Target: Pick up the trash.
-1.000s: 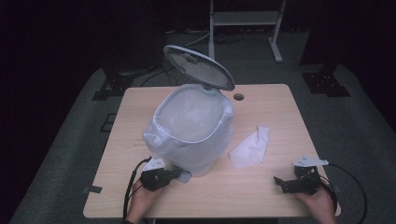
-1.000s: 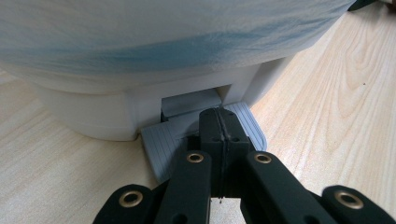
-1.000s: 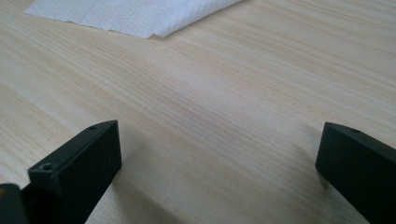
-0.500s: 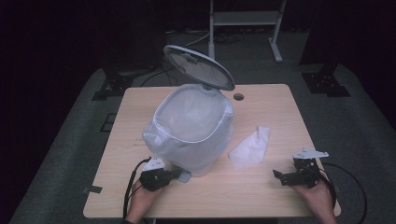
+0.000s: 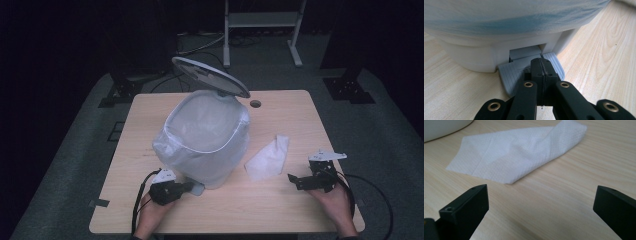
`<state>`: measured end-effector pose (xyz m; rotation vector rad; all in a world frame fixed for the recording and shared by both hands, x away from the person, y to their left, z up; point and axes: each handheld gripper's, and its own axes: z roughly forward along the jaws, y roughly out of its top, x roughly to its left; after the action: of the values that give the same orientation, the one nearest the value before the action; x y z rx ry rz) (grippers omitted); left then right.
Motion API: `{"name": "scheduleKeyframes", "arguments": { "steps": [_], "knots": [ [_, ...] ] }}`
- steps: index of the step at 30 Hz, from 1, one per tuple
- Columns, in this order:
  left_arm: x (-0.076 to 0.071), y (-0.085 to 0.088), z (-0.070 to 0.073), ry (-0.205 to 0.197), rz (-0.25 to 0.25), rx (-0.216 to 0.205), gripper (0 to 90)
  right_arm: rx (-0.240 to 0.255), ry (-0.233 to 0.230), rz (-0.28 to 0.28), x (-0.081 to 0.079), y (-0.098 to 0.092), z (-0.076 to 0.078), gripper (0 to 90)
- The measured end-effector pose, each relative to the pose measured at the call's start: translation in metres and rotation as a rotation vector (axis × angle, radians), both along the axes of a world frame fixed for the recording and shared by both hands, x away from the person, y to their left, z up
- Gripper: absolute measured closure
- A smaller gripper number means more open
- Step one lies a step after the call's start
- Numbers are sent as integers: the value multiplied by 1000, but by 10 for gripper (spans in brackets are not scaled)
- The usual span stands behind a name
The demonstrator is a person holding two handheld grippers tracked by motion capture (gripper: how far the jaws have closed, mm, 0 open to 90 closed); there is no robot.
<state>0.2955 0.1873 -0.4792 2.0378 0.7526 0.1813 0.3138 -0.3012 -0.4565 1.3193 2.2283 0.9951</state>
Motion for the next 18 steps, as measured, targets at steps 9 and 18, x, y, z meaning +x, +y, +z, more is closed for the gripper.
{"name": "scheduleKeyframes", "arguments": {
  "steps": [9, 18],
  "knots": [
    [0, 0, 0, 3, 0, -2, 900, 8, -2, 8, 12, 6, 3, 0],
    [0, 0, 0, 3, 0, -3, 900, 14, -10, 21, 23, 14, 4, 9]
  ]
}}
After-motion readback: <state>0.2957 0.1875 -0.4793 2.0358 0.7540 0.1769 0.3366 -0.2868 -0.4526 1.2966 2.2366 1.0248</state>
